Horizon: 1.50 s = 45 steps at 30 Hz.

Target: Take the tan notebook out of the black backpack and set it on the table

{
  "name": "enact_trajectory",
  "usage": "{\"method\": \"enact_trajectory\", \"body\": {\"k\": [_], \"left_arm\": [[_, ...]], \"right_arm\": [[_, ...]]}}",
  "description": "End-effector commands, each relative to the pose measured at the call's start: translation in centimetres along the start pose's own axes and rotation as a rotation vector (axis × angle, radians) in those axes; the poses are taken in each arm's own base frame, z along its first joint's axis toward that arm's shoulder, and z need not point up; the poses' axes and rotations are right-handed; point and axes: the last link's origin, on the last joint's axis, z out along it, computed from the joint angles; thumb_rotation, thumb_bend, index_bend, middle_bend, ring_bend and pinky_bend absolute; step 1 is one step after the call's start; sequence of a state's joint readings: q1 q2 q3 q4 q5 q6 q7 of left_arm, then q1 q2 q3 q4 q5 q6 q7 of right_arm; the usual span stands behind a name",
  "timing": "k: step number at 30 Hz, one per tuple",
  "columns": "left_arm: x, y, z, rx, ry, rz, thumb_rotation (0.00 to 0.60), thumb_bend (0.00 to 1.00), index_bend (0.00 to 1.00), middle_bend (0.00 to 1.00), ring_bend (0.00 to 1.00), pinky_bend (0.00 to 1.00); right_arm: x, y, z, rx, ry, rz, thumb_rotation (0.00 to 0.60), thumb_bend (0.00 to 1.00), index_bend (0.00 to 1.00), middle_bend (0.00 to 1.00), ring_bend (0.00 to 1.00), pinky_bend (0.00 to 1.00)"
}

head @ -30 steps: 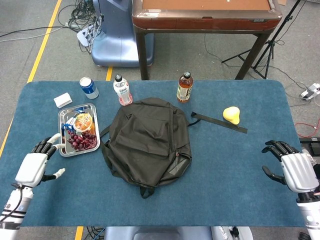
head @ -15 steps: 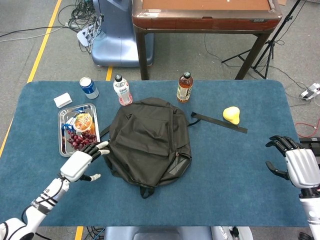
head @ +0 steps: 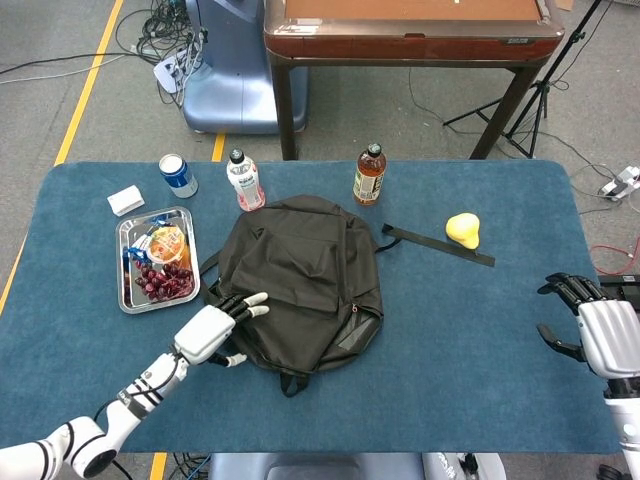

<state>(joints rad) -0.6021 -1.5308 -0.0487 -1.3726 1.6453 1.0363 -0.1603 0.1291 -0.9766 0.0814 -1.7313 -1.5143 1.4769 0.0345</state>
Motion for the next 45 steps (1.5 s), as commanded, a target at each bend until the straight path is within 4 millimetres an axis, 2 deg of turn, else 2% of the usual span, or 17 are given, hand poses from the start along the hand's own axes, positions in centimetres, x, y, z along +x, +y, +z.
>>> {"method": "enact_trajectory", "body": {"k": [1,5,8,11,14,16,20,23,28,34,37,45], "left_arm": [[-0.2,0.7,1.7,-0.020,0.018,-0.033,0.600,0.20,0.15,0.07,0.06,0.08],[-0.5,1.3,3.2,-0.038,0.036,-0.061,0.600,0.20,0.18,0.07,0.06,0.08],[-0.5,1.9,4.2,-0.045,0.069,-0.082,0.600,0.20,0.24,0.07,0.06,0.08],[-0.4,2.2,5.2,-0.045,0.094,-0.100,0.600,0.20,0.37,0.07,0.08,0.08],[0.2,2.2,6.2,-0.034,0.139,-0.107,0.600,0.20,0.51,0.12,0.14,0.08],[0.7,2.1,6.7,-0.025,0.169,-0.105,0.600,0.24,0.57,0.16,0.16,0.09],[2.3,1.9,7.6,0.012,0.238,-0.121,0.600,0.35,0.61,0.20,0.18,0.11],[3.3,2.0,8.1,0.046,0.279,-0.165,0.600,0.38,0.68,0.28,0.23,0.14],[4.6,2.3,8.7,0.080,0.304,-0.209,0.600,0.38,0.75,0.32,0.25,0.14],[6.3,3.2,9.4,0.093,0.346,-0.247,0.600,0.38,0.76,0.34,0.27,0.15],[7.2,3.8,9.8,0.096,0.359,-0.269,0.600,0.38,0.76,0.40,0.29,0.18],[8.1,4.4,10.5,0.118,0.357,-0.255,0.600,0.36,0.76,0.42,0.31,0.19]], "right_arm": [[0.2,0.3,-0.2,-0.006,0.009,0.002,0.600,0.23,0.36,0.28,0.25,0.46],[0.2,0.7,-0.4,-0.018,0.008,0.008,0.600,0.23,0.36,0.28,0.25,0.46],[0.2,0.9,-0.6,-0.022,0.009,0.010,0.600,0.23,0.36,0.28,0.25,0.46],[0.2,1.1,-0.6,-0.023,0.011,0.016,0.600,0.23,0.36,0.28,0.25,0.46],[0.2,1.2,-0.7,-0.019,0.011,0.019,0.600,0.23,0.36,0.28,0.25,0.46],[0.2,1.2,-0.7,-0.016,0.010,0.020,0.600,0.23,0.36,0.28,0.25,0.46],[-0.1,0.8,-0.7,0.013,-0.003,0.029,0.600,0.23,0.36,0.28,0.25,0.46],[-0.5,0.1,-0.6,0.048,-0.023,0.030,0.600,0.23,0.36,0.28,0.25,0.46],[-2.1,-2.1,-0.3,0.139,-0.088,0.035,0.600,0.23,0.36,0.28,0.25,0.46],[-5.1,-5.9,0.9,0.279,-0.201,0.072,0.600,0.23,0.36,0.28,0.25,0.46],[-6.4,-7.9,1.4,0.352,-0.240,0.090,0.600,0.23,0.36,0.28,0.25,0.46],[-9.3,-12.0,2.1,0.459,-0.316,0.136,0.600,0.23,0.36,0.28,0.25,0.46]]}}
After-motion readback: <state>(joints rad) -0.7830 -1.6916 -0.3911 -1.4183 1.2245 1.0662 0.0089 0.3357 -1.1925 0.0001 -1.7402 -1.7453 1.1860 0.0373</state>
